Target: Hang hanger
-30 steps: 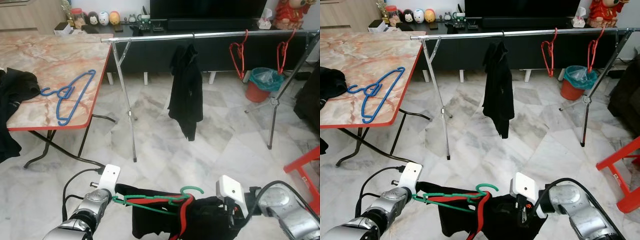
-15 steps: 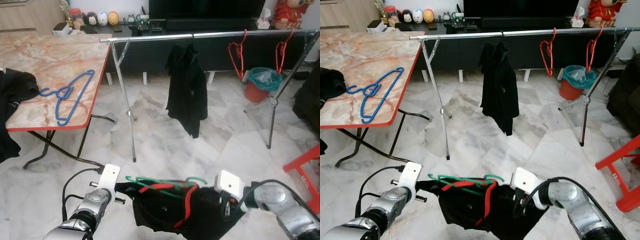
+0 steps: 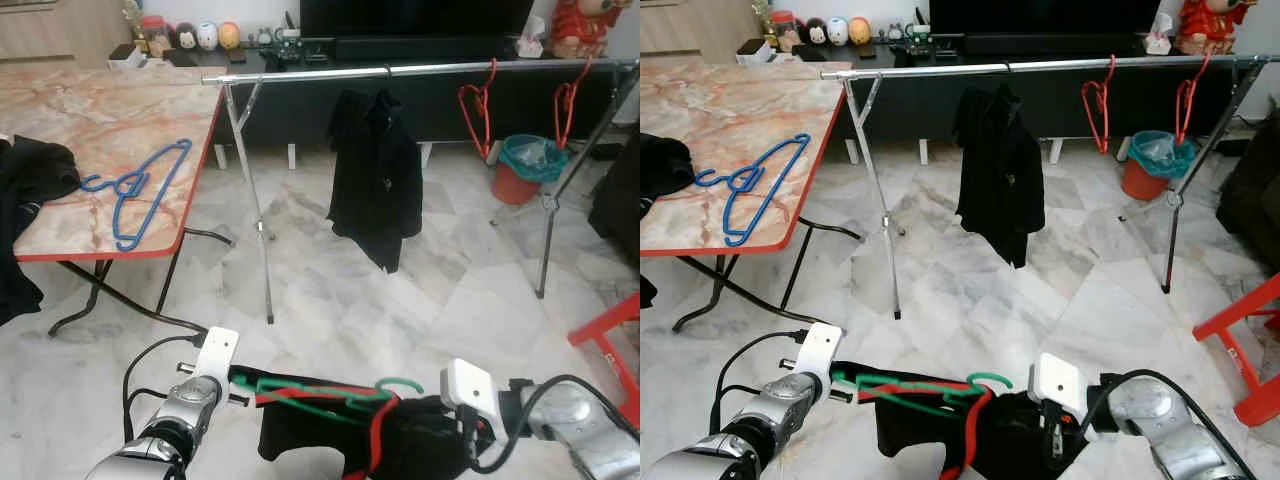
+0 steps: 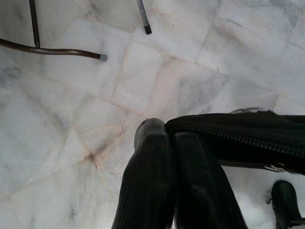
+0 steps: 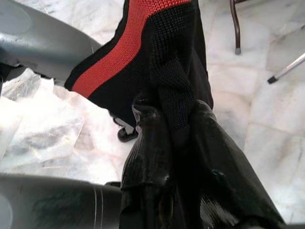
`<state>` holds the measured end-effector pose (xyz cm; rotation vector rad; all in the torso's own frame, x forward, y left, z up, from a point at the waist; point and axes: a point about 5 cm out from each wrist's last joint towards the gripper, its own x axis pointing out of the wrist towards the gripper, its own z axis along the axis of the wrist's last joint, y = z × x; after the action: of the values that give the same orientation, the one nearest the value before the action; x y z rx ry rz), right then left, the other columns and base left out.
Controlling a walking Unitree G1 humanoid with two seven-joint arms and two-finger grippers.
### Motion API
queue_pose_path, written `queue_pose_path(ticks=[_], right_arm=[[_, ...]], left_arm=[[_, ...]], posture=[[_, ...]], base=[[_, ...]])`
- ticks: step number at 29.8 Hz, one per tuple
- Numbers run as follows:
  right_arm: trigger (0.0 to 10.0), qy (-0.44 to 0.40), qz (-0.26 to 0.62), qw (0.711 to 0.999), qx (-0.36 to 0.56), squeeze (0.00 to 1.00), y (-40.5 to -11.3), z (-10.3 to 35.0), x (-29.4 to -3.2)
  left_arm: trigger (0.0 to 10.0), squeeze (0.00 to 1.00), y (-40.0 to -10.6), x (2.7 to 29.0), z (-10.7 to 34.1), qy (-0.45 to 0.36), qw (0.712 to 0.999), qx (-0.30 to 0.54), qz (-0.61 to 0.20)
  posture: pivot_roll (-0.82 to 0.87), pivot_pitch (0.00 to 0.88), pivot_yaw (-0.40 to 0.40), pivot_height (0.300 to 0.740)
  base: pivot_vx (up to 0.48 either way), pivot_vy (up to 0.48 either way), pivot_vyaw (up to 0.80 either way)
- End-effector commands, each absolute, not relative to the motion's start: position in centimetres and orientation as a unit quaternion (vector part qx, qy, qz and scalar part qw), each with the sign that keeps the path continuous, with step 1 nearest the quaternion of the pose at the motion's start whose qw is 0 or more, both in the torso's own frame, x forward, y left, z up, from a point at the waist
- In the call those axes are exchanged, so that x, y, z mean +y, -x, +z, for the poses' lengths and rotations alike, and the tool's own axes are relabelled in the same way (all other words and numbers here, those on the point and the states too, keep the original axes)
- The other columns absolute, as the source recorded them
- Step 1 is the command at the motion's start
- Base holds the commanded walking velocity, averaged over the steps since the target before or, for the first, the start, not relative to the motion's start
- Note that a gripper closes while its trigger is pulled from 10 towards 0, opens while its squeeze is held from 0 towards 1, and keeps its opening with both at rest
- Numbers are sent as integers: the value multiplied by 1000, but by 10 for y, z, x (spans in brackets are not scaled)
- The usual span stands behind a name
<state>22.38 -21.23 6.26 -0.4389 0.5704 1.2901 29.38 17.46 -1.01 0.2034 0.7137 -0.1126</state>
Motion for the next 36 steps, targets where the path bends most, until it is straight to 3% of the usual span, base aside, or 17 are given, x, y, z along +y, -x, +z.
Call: queue_pose_path(ticks=[1,9,14,17,20,36], right_arm=[[10000,222,590,714,304,0,-215,66,-233],[10000,297,591,646,382,0,-201,57,-253],[10000,319,558,655,398,0,-206,53,-259],[10000,353,534,643,420,0,-208,50,-267],[10000,356,518,654,421,0,-212,50,-268],[10000,392,451,645,476,0,-214,45,-289]], left_arm=[[10000,0,-291,200,-9,-117,926,359,-7],[10000,0,-291,201,-9,-118,926,359,-5],[10000,0,-291,201,-9,-118,926,360,-5],[10000,0,-290,202,-10,-119,925,361,-3],[10000,0,-290,203,-10,-122,924,363,-2],[10000,0,-288,204,-11,-127,922,366,3]], posture=[[-4,39,16,740],[-5,40,15,740],[-5,40,14,740],[-2,40,13,740],[-3,40,14,740],[-2,39,15,740]], base=[[0,0,0],[0,0,0],[0,0,0],[0,0,0],[0,0,0],[0,0,0]])
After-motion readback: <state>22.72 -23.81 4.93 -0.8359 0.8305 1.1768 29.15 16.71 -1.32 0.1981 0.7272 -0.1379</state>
